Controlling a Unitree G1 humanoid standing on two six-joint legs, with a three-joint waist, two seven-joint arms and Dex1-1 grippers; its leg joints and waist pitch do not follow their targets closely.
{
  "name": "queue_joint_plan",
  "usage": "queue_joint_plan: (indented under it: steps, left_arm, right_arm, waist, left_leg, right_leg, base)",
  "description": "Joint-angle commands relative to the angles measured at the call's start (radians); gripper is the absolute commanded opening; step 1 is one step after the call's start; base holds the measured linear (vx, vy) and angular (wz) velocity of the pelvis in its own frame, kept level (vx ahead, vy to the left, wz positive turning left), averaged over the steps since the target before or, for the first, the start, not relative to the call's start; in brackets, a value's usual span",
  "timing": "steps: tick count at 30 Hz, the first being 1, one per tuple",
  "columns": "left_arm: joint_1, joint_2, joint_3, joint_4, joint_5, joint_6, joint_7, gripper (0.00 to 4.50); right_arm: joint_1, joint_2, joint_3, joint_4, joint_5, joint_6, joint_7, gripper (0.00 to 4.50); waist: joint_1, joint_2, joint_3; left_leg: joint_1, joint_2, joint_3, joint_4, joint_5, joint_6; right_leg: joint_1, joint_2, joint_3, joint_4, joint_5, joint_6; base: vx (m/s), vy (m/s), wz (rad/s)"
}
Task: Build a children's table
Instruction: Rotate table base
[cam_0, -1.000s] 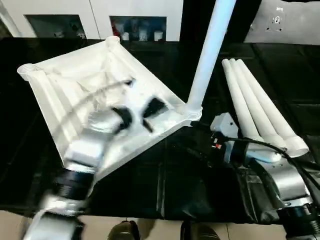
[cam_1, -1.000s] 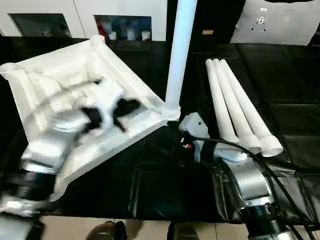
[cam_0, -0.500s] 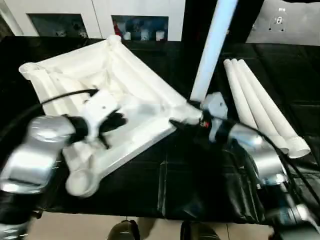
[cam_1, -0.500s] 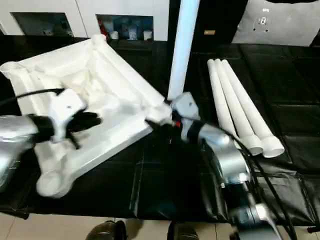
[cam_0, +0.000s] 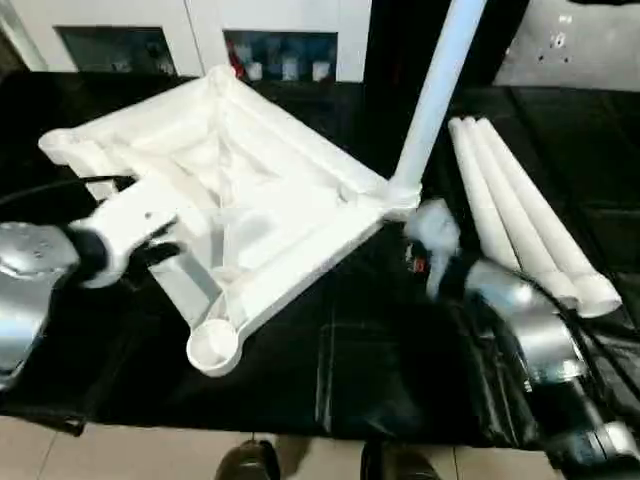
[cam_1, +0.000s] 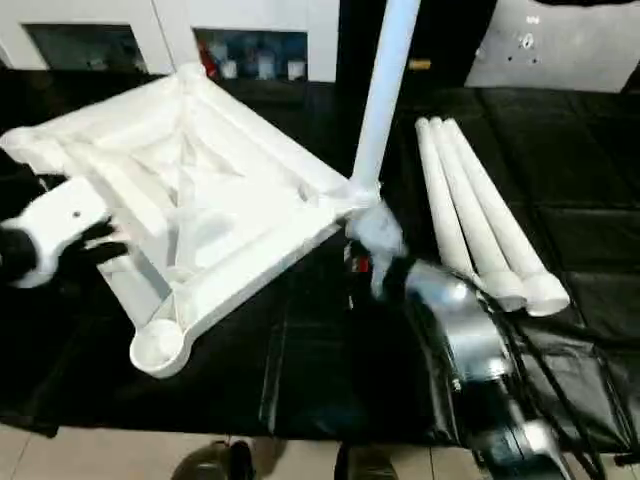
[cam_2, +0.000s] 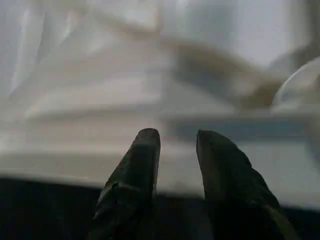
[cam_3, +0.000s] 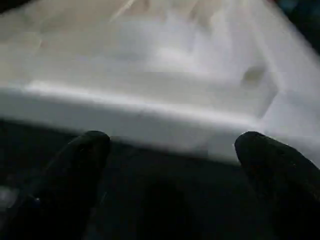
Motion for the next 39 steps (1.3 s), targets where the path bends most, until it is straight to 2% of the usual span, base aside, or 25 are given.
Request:
queue_joint_plan:
  steps: [1, 2, 4, 5, 8, 10, 13, 18, 21, 27, 28, 33, 35, 39]
  left_arm:
    - [0.007, 0.026, -0.035, -0.012, -0.001, 0.034, -0.014, 1.38]
    - [0.017, 0.032, -0.050, -0.023, -0.016, 0.042, -0.035, 1.05]
    - [0.018, 0.030, -0.052, -0.025, -0.024, 0.043, -0.040, 1.08]
    - [0.031, 0.005, -0.067, -0.038, -0.056, 0.033, -0.064, 1.06]
    - [0.022, -0.051, -0.084, -0.018, -0.066, 0.027, -0.052, 0.66]
    - [0.022, -0.051, -0.112, -0.005, -0.049, 0.018, -0.060, 0.65]
    - [0.019, -0.056, -0.143, 0.017, -0.047, 0.015, -0.068, 0.29]
    - [0.036, -0.033, -0.228, 0.033, -0.024, -0.007, -0.108, 0.05]
    - [0.035, -0.041, -0.237, 0.028, -0.038, -0.007, -0.113, 0.05]
    - [0.052, -0.056, -0.270, -0.070, -0.139, -0.027, -0.223, 0.05]
    - [0.053, -0.076, -0.278, -0.098, -0.175, -0.032, -0.249, 0.05]
    - [0.029, -0.143, -0.297, -0.122, -0.214, -0.043, -0.259, 0.05]
    - [0.021, -0.160, -0.302, -0.127, -0.225, -0.041, -0.264, 0.05]
    - [-0.026, -0.253, -0.332, -0.093, -0.212, -0.072, -0.226, 0.05]
  right_arm:
    - [0.017, -0.005, 0.019, -0.060, -0.012, 0.026, 0.002, 4.50]
    - [0.028, 0.003, 0.024, -0.068, -0.028, 0.039, -0.012, 4.50]
    - [0.030, 0.005, 0.025, -0.071, -0.030, 0.047, -0.016, 4.50]
    - [0.030, 0.022, 0.031, -0.067, -0.037, 0.057, -0.048, 4.50]
    - [0.015, 0.047, 0.037, -0.035, -0.050, 0.059, -0.088, 4.50]
    - [0.007, 0.062, 0.039, -0.019, -0.057, 0.068, -0.112, 4.50]
    - [-0.003, 0.087, 0.051, 0.004, -0.078, 0.076, -0.136, 4.50]
    - [-0.036, 0.141, 0.047, 0.054, -0.094, 0.085, -0.204, 4.50]
    - [-0.047, 0.148, 0.046, 0.069, -0.095, 0.081, -0.214, 4.50]
    - [-0.084, 0.165, 0.040, 0.137, -0.113, 0.054, -0.234, 4.50]
    - [-0.101, 0.168, 0.038, 0.155, -0.118, 0.046, -0.243, 4.50]
    - [-0.134, 0.169, 0.030, 0.186, -0.118, 0.033, -0.255, 4.50]
    - [-0.140, 0.168, 0.029, 0.195, -0.119, 0.028, -0.256, 4.50]
    - [-0.158, 0.165, 0.022, 0.219, -0.127, 0.014, -0.262, 4.50]
  waist:
    - [-0.001, 0.006, -0.067]
    - [0.001, 0.019, -0.065]
    - [0.000, 0.012, -0.067]
    - [0.000, 0.012, -0.067]
    - [-0.002, 0.014, -0.070]
    - [-0.001, 0.014, -0.073]
    - [-0.002, 0.013, -0.074]
    - [-0.007, 0.015, -0.074]
    - [-0.011, 0.017, -0.073]
    - [-0.015, 0.014, -0.073]
    - [-0.015, 0.013, -0.074]
    - [-0.021, 0.011, -0.070]
    - [-0.023, 0.008, -0.071]
    - [-0.023, 0.009, -0.072]
  left_leg:
    - [0.030, 0.050, -0.026, -0.076, -0.169, 0.051]
    - [0.032, 0.051, -0.028, -0.078, -0.185, 0.041]
    - [0.031, 0.049, -0.028, -0.079, -0.192, 0.035]
    - [0.031, 0.049, -0.028, -0.078, -0.187, 0.033]
    - [0.030, 0.048, -0.026, -0.075, -0.166, 0.030]
    - [0.029, 0.046, -0.026, -0.074, -0.154, 0.035]
    - [0.029, 0.046, -0.025, -0.073, -0.150, 0.039]
    - [0.030, 0.047, -0.027, -0.076, -0.162, 0.026]
    - [0.030, 0.047, -0.027, -0.076, -0.162, 0.019]
    - [0.029, 0.048, -0.026, -0.075, -0.147, 0.022]
    - [0.027, 0.047, -0.026, -0.075, -0.143, 0.022]
    - [0.027, 0.045, -0.024, -0.074, -0.150, 0.022]
    - [0.025, 0.044, -0.023, -0.072, -0.153, 0.024]
    - [0.027, 0.044, -0.022, -0.070, -0.146, 0.027]
  right_leg:
    - [0.058, -0.074, 0.049, -0.073, -0.239, -0.217]
    - [0.053, -0.074, 0.050, -0.072, -0.252, -0.211]
    - [0.054, -0.074, 0.050, -0.074, -0.247, -0.214]
    - [0.054, -0.075, 0.050, -0.073, -0.237, -0.217]
    - [0.056, -0.073, 0.050, -0.069, -0.174, -0.236]
    - [0.058, -0.073, 0.049, -0.066, -0.157, -0.240]
    - [0.060, -0.073, 0.050, -0.066, -0.150, -0.238]
    - [0.060, -0.074, 0.050, -0.064, -0.156, -0.238]
    - [0.061, -0.074, 0.050, -0.064, -0.149, -0.240]
    - [0.064, -0.074, 0.051, -0.060, -0.120, -0.250]
    - [0.066, -0.075, 0.051, -0.058, -0.113, -0.252]
    - [0.067, -0.076, 0.053, -0.063, -0.147, -0.253]
    - [0.069, -0.076, 0.053, -0.064, -0.161, -0.247]
    - [0.068, -0.073, 0.053, -0.065, -0.159, -0.247]
  base:
    - [0.000, 0.000, 0.00]
    - [0.000, 0.000, 0.00]
    - [0.000, 0.000, 0.00]
    - [0.000, 0.000, 0.00]
    - [0.000, 0.000, 0.00]
    - [0.000, 0.000, 0.00]
    - [0.000, 0.000, 0.00]
    - [0.000, 0.000, 0.00]
    - [0.000, 0.000, 0.00]
    - [0.000, 0.000, 0.00]
    - [0.000, 0.000, 0.00]
    - [0.000, 0.000, 0.00]
    - [0.000, 0.000, 0.00]
    - [0.000, 0.000, 0.00]
